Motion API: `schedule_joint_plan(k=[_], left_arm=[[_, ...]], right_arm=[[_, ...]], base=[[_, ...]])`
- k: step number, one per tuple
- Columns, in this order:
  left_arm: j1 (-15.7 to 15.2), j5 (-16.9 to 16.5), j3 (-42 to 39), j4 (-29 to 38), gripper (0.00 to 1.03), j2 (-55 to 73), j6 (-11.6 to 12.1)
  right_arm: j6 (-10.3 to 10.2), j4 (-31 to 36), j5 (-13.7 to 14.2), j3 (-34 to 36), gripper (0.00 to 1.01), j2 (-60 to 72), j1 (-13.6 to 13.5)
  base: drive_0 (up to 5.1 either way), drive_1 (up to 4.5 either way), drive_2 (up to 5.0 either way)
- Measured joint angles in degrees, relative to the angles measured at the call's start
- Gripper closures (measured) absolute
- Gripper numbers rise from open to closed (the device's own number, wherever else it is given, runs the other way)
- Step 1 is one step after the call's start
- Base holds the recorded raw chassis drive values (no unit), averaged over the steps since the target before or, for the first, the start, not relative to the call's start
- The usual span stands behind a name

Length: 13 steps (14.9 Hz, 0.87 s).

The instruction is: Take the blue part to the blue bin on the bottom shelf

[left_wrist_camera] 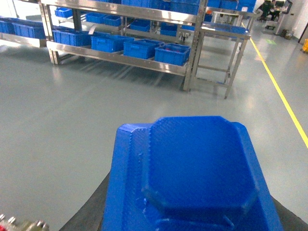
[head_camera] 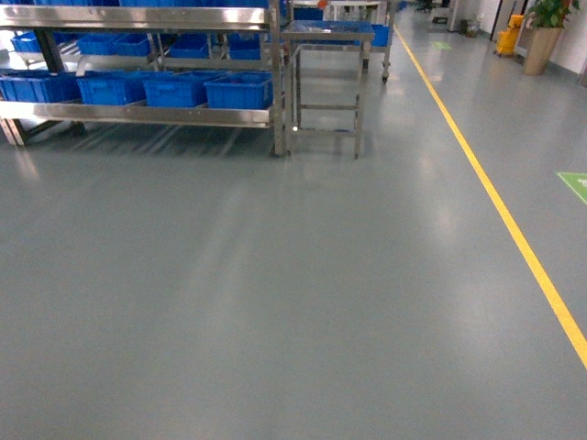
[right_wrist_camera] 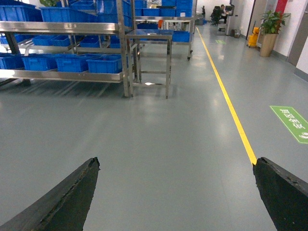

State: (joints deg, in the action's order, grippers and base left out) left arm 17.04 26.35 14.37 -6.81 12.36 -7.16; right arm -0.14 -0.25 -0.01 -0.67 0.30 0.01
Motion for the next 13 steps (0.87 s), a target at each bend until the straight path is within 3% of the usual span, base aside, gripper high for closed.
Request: schedule_joint_plan(k=[13], left_arm=[[0.00,-0.02,0.00,0.11,0.60,0.07,0.00]], right_arm=[[0.00,-0.20,0.00,0.00,0.03,0.00,0.00]], base=[[0.0,3.94,-4.0]])
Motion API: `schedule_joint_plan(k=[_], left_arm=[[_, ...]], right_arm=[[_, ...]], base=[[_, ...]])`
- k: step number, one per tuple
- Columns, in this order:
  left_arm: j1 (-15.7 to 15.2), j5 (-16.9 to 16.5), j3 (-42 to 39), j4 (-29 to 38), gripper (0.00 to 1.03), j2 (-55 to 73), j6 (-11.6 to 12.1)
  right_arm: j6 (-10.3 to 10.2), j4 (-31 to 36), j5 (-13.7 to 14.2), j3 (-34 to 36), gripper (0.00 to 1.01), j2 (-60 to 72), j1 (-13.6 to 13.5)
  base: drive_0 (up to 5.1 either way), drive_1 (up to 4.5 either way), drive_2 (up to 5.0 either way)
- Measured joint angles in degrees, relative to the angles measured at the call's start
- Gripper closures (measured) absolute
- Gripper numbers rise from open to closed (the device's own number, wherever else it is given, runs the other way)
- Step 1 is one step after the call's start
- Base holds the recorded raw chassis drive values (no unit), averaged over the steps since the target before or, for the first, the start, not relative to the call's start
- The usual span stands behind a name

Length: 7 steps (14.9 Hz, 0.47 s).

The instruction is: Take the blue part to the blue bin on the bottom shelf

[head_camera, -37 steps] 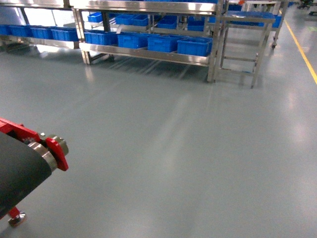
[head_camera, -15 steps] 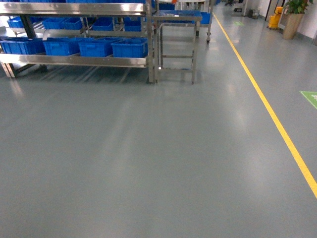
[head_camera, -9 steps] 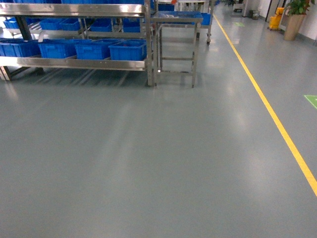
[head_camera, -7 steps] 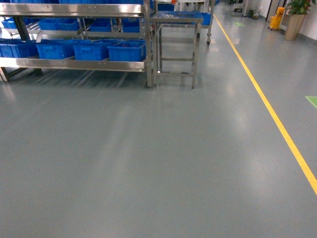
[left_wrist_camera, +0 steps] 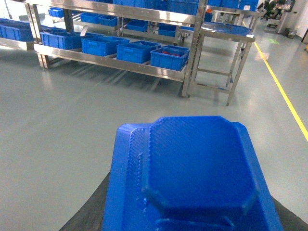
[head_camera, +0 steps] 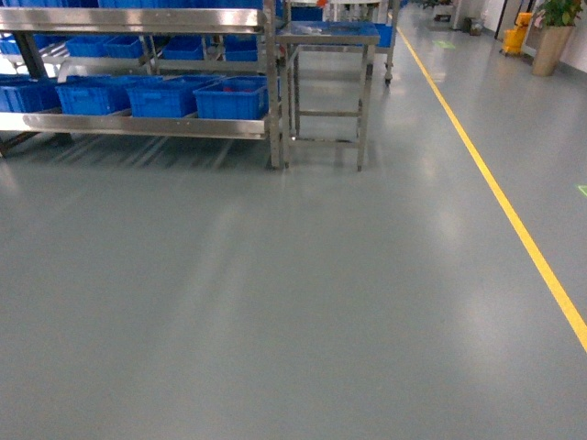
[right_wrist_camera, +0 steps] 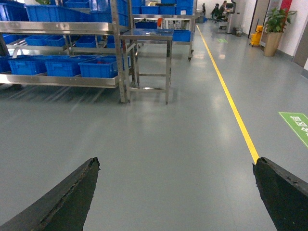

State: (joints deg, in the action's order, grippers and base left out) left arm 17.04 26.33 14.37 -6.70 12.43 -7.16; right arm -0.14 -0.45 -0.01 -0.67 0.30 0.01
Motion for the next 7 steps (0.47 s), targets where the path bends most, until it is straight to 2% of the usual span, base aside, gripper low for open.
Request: schedule_joint_plan(k=[7], left_arm=[[0.00,-0.02,0.00,0.26,0.60,-0.04,0.00]], right_arm=[[0.00,0.33,0.00,0.00,0.03,0.00,0.00]], base=[[0.1,4.06,-3.9]])
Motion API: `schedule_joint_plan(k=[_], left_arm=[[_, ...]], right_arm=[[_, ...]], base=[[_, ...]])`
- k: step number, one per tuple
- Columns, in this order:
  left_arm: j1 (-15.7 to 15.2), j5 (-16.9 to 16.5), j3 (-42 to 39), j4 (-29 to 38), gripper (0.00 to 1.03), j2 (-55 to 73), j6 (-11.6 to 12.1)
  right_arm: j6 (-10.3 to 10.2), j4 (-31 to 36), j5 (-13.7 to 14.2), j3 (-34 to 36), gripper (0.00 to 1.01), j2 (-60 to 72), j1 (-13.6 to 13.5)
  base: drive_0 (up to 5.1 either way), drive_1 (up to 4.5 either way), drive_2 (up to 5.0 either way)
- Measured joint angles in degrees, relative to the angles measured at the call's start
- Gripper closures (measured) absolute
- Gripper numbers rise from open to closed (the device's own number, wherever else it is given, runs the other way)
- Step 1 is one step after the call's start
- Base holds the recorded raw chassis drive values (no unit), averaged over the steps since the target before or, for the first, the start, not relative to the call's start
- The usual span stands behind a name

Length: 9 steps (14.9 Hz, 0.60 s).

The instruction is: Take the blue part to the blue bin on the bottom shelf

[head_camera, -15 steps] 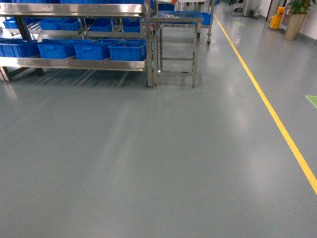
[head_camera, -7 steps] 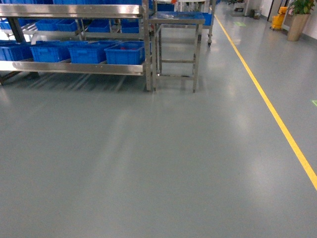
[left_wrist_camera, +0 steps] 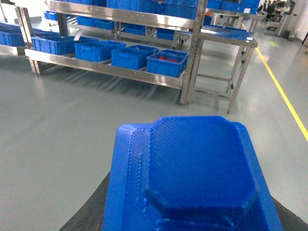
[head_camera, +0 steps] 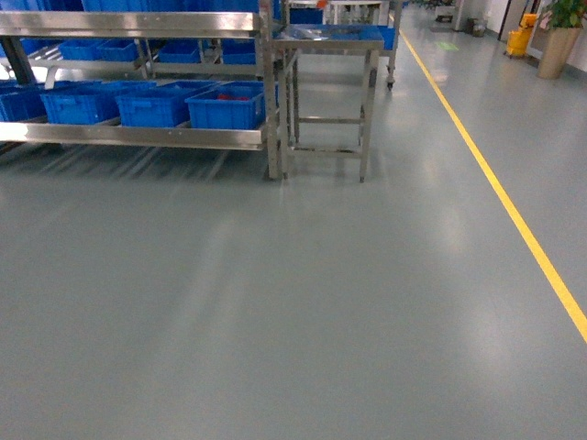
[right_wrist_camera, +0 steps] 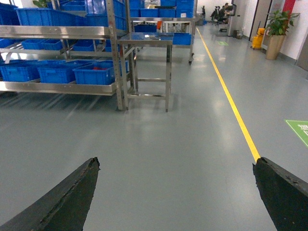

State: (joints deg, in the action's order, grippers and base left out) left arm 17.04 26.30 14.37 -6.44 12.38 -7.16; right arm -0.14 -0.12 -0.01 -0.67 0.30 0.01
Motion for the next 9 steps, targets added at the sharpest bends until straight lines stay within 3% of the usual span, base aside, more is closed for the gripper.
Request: schedule_joint_plan(k=[9], left_arm=[[0.00,0.02,0.00,-0.22,0.60,0.07,0.00]], right_arm=[[0.00,-0.15,0.00,0.00,0.03,0.00,0.00]], base=[[0.1,4.11,-3.9]])
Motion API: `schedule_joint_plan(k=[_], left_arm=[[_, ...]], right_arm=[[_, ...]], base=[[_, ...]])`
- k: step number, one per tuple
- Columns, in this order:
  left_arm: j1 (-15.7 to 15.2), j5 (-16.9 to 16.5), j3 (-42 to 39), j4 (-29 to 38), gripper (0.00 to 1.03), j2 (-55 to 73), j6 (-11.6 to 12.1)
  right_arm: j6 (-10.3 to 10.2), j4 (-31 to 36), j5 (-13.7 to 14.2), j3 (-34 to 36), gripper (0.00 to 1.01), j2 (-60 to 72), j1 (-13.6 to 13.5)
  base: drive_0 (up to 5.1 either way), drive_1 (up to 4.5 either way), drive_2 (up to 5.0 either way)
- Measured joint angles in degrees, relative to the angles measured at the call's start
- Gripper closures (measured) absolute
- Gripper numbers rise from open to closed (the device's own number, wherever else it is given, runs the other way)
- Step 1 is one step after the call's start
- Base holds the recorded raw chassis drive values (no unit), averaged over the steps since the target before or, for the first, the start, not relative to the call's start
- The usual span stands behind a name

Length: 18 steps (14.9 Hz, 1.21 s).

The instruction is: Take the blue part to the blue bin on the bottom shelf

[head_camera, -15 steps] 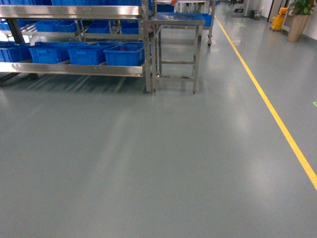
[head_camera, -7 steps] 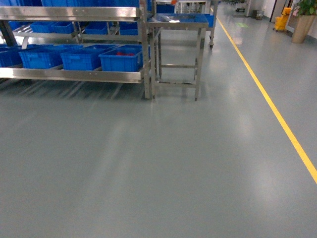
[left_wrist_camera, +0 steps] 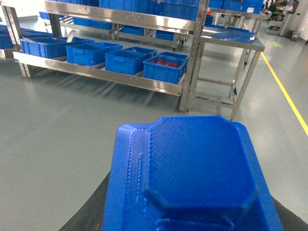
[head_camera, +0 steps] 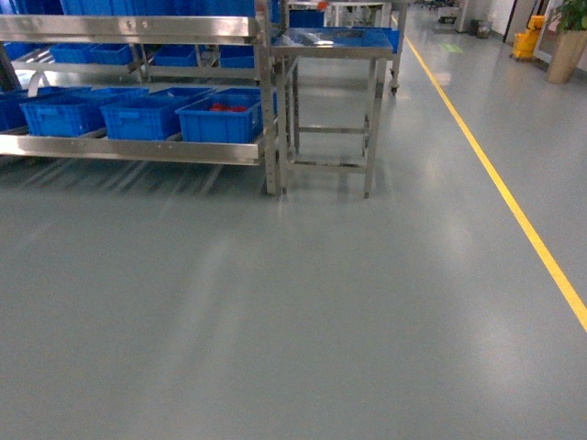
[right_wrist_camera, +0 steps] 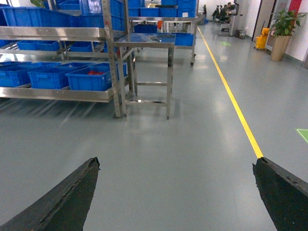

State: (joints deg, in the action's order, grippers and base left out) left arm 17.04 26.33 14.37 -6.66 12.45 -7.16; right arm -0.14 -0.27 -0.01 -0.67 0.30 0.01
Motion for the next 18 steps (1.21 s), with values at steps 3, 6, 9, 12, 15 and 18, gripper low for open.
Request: schedule_joint_plan(k=[3,6,9,12,15,18], left_arm=[[0.00,0.02,0.00,-0.07,0.60,0.00,0.00],[0.00,0.00,0.00,0.00,0.60,-0.04,0.00],[0.00,0.02,0.00,-0.02,0.60,-0.07,0.00],[0.00,0.02,0.00,0.04,0.60,-0.09,0.00],[0.00,0.00,0.00,-0.11,0.60,-0.09,0.00],[0.00,0.00,0.00,-0.20,0.60,-0.11,0.00]], right_arm=[[0.00,0.15,0.00,0.00,0.03,0.00,0.00],[0.00,0.13,0.00,0.00,0.03,0.00,0.00],[-0.02,0.04,0.00,0.00,0.03,0.00,0.00],[0.00,-0.11,0.00,0.00,0.03,0.00,0.00],[0.00,0.11,-0.02,0.00,0.03,0.00,0.00],[-0.02,-0.02,0.02,0.00,0.03,0.00,0.00]], base=[[0.1,4.11,-3.9],[0.1,4.11,-3.9],[0.1,4.11,-3.9],[0.1,4.11,-3.9],[0.1,4.11,-3.9],[0.1,4.11,-3.9]])
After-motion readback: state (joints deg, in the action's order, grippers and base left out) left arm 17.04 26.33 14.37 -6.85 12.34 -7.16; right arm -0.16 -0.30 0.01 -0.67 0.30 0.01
